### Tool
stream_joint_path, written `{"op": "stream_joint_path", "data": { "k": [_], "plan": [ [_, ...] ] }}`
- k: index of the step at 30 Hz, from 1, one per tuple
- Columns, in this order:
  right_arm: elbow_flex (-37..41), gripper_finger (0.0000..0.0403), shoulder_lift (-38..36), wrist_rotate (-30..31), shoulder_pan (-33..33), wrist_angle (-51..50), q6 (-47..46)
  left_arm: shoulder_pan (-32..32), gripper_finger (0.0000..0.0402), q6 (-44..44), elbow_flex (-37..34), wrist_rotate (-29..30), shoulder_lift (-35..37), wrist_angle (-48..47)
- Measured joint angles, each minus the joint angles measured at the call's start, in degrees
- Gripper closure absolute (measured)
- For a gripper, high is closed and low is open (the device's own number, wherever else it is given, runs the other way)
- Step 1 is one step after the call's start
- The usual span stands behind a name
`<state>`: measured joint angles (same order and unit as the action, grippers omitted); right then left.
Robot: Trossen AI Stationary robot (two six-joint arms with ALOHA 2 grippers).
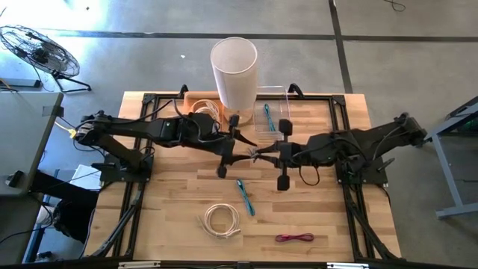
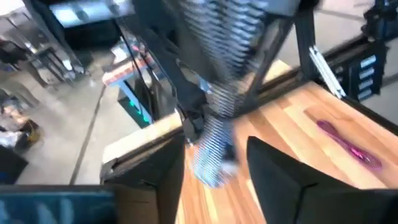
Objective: Pick & Place USB Port
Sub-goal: Put the black and white charger cable into the transparent bin
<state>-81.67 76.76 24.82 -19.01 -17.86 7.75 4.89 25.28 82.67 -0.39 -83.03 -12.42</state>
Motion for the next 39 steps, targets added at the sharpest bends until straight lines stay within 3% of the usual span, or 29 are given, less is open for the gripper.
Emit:
{"op": "stream_joint_path", "data": {
  "k": [3, 7, 12, 29, 39],
  "plan": [
    [0.0, 0.0393, -1.64, 6.3, -0.61, -3.65, -1.61, -0.02, 0.0207, 2.02, -0.02, 0.01, 0.39, -5.48],
    [0.0, 0.0393, -4.69, 14.14, 1.13, -14.63, -12.88, 0.0, 0.0194, 6.9, -0.02, 0.35, 0.78, -14.37],
    [0.0, 0.0393, -7.0, 16.17, 7.48, -23.92, -26.63, 0.0, 0.0193, 7.49, -0.02, 2.7, 0.92, -24.49],
    [0.0, 0.0393, -1.8, -5.98, 35.47, -29.31, -36.16, 0.0, 0.0192, 1.91, -0.13, 12.12, 0.92, -63.57],
    [0.0, 0.0393, 3.05, -19.46, 46.46, -28.18, -36.05, 0.0, 0.0192, -3.4, -5.22, 11.77, 0.9, -70.16]
  ]
}}
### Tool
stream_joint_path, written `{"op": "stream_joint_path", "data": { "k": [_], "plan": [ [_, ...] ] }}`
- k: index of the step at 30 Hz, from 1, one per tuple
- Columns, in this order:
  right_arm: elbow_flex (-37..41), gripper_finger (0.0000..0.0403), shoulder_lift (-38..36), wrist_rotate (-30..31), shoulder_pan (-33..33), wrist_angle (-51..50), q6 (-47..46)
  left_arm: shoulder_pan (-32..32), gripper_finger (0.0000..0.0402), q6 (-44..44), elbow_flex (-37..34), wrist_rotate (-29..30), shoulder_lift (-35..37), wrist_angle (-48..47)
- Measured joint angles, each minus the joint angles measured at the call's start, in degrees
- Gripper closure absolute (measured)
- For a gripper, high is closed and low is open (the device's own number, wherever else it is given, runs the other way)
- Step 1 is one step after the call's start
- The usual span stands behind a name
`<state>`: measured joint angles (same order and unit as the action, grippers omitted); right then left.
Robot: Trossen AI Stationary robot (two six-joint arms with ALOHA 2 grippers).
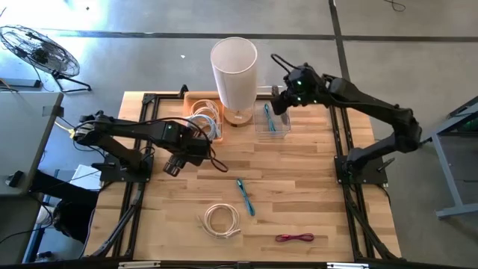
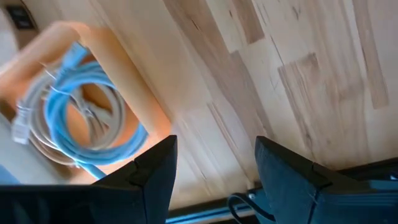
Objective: Pick & Place USB Port
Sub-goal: Put the black and white charger cable into the transparent bin
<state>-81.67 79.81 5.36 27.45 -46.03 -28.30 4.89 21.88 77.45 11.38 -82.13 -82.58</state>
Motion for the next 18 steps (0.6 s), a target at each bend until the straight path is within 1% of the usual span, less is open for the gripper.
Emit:
{"op": "stream_joint_path", "data": {
  "k": [3, 6, 8, 10, 13, 15, 18],
  "plan": [
    [0.0, 0.0387, 2.45, -2.67, 2.15, -2.54, -0.22, 0.0, 0.0192, -1.6, -1.44, -0.06, 0.0, 0.1],
    [0.0, 0.038, 5.09, -3.45, 3.44, -3.55, 0.55, 0.0, 0.0192, -2.7, -2.74, -0.33, 0.0, 0.69],
    [0.0, 0.0384, 6.42, -4.25, 4.13, -3.43, 1.61, 0.0, 0.0192, -2.73, -3.6, -0.39, 0.0, 1.1],
    [0.0, 0.0392, 7.62, -4.27, 4.6, -3.09, 2.0, 0.0, 0.0192, -2.74, -4.26, -0.39, 0.0, 1.65],
    [0.0, 0.0392, 9.06, -3.37, 4.95, -2.57, 3.08, 0.0, 0.0192, -2.73, -4.75, -0.39, -0.02, 1.88],
    [0.0, 0.0376, 9.55, -1.4, 4.95, -2.78, 3.09, 0.0, 0.0192, -2.74, -4.94, -0.39, -0.03, 1.98],
    [0.0, 0.0331, 9.55, 0.81, 4.93, -3.09, 2.92, 0.0, 0.0192, -2.72, -4.94, -0.39, -0.02, 1.98]
  ]
}}
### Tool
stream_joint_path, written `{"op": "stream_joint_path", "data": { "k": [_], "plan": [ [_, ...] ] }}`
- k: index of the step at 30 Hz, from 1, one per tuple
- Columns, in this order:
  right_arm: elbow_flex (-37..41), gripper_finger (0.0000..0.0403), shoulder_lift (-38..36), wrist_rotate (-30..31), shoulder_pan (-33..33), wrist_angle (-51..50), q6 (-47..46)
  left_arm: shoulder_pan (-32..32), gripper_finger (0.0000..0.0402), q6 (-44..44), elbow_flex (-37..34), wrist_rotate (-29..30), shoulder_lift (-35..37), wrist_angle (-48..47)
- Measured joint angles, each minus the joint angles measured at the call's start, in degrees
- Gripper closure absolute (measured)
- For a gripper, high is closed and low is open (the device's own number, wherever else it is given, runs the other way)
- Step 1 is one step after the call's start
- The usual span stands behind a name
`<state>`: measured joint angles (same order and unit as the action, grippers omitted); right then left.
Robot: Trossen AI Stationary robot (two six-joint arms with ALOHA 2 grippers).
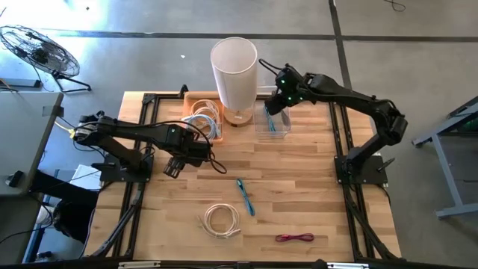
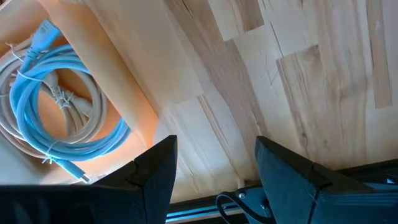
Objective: Pick & Place USB Port
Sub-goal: Put the black and white charger cable into the transparent bin, then put the pink charger cable into the transparent bin
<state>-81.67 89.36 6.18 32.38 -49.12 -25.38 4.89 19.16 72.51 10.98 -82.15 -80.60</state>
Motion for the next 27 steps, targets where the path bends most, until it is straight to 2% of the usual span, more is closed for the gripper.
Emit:
{"op": "stream_joint_path", "data": {
  "k": [8, 12, 15, 21, 27],
  "plan": [
    [0.0, 0.0213, -0.24, 0.19, -0.26, 0.12, -0.09, 0.0, 0.0192, 0.35, 0.0, 0.09, 0.0, 0.04],
    [0.0, 0.0178, -0.26, -1.05, -0.28, -0.19, -0.08, 0.0, 0.0192, 0.46, 0.0, 0.11, 0.0, 0.04],
    [0.0, 0.0166, -0.56, -3.6, -0.4, -1.16, 0.7, 0.0, 0.0192, 0.46, 0.0, 0.11, 0.0, 0.02],
    [0.0, 0.0163, -2.35, -15.32, -3.45, -0.68, 3.76, 0.0, 0.0192, 0.48, 0.0, 0.13, 0.0, -0.08],
    [0.0, 0.0163, -5.87, -34.15, -10.64, -3.72, 4.97, 0.0, 0.0192, 0.46, 0.02, -0.17, 0.0, -4.88]
  ]
}}
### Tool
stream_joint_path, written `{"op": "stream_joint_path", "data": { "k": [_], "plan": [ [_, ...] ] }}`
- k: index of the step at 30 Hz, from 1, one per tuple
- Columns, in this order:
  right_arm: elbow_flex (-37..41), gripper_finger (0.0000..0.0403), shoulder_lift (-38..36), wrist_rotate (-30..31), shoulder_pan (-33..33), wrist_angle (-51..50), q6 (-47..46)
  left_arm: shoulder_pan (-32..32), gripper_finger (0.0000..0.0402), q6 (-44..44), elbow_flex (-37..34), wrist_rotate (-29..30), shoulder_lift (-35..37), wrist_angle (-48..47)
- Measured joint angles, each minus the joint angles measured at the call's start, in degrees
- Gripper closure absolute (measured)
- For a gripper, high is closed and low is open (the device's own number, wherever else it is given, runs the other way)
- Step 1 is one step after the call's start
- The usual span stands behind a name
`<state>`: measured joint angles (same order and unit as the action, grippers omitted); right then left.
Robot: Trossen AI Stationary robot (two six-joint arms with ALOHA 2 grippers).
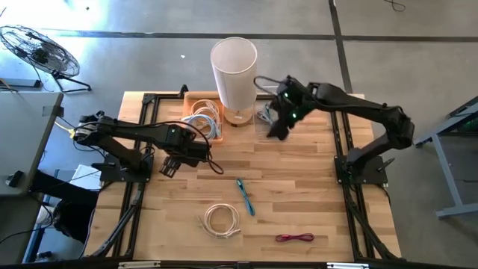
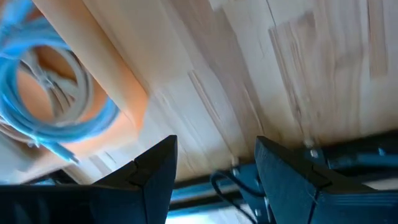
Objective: Pick & Place USB Port
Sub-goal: Put the pink charger cable into the transparent bin
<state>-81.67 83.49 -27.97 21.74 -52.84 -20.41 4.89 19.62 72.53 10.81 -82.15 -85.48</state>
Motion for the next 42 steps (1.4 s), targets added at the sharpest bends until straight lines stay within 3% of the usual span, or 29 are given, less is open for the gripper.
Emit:
{"op": "stream_joint_path", "data": {
  "k": [3, 9, 11, 17, 21, 27, 37, 42],
  "plan": [
    [0.0, 0.0163, -2.17, -4.36, -5.6, -1.46, 0.2, 0.0, 0.0192, -0.37, 0.0, -0.04, 0.0, -1.34],
    [0.0, 0.0163, -5.71, -3.43, -20.06, -0.88, 1.43, 0.0, 0.0192, -0.4, 0.0, -0.17, 0.0, -1.04],
    [0.0, 0.0164, -6.02, 1.11, -24.93, -1.1, 1.47, 0.0, 0.0192, -0.32, 0.0, -0.2, 0.0, -0.21],
    [0.0, 0.017, -5.59, 22.28, -36.89, -3.03, 4.42, 0.0, 0.0192, 0.18, 0.0, -2.97, 0.0, 3.69],
    [0.02, 0.0171, -4.93, 29.27, -42.2, -4.15, 1.52, 0.02, 0.0192, 1.48, 0.0, -7.51, 0.0, 7.38],
    [0.02, 0.0171, -3.56, 27.23, -49.69, -5.22, -6.24, 0.02, 0.0192, 0.77, 0.0, -13.33, 0.02, 11.86],
    [0.02, 0.0171, 0.53, 19.67, -61.98, -5.32, -10.67, 0.04, 0.0192, -6.05, 0.04, -15.94, -0.74, 17.8],
    [0.02, 0.0171, 0.54, 26.36, -64.95, -5.69, -11.62, 0.79, 0.0192, -8.13, 0.1, -16.3, -1.78, 20.77]
  ]
}}
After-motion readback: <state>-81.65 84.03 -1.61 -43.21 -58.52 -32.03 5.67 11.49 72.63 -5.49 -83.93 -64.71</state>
